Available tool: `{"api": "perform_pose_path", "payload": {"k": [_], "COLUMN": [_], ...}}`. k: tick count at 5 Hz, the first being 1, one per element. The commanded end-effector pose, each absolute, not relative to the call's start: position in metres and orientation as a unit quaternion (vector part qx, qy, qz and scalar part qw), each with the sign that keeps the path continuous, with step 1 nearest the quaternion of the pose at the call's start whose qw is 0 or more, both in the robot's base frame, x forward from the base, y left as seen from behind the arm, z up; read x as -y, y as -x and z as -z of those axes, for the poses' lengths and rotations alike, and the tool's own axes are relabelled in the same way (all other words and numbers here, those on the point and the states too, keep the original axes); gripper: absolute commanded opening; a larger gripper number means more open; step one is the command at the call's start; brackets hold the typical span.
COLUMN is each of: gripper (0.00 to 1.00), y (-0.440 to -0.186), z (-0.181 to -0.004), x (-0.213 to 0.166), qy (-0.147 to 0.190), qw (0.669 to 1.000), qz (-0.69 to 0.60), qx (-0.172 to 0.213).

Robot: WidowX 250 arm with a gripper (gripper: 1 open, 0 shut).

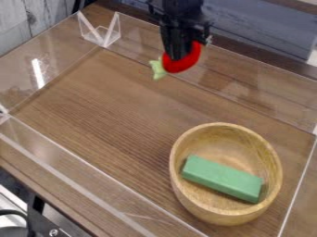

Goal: Move the red object to the left side of the table

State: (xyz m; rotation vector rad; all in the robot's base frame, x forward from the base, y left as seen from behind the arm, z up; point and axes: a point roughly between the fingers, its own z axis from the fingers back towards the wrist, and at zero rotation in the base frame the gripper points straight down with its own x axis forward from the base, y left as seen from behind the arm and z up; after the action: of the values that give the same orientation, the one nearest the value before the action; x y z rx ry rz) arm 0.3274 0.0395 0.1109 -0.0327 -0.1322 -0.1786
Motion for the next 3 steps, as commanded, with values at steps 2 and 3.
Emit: {"api": "perform_pose_path", "payload": {"k": [2, 3], "gripper": [0.0, 0.0], "y": [-0.337, -0.344], "z": [-0.082, -0.069], "x": [-0.058, -0.065], "qy": [0.012, 0.014], "qw": [0.992, 0.993], "qz": [0.099, 0.095], "qx": [0.073, 0.074]}}
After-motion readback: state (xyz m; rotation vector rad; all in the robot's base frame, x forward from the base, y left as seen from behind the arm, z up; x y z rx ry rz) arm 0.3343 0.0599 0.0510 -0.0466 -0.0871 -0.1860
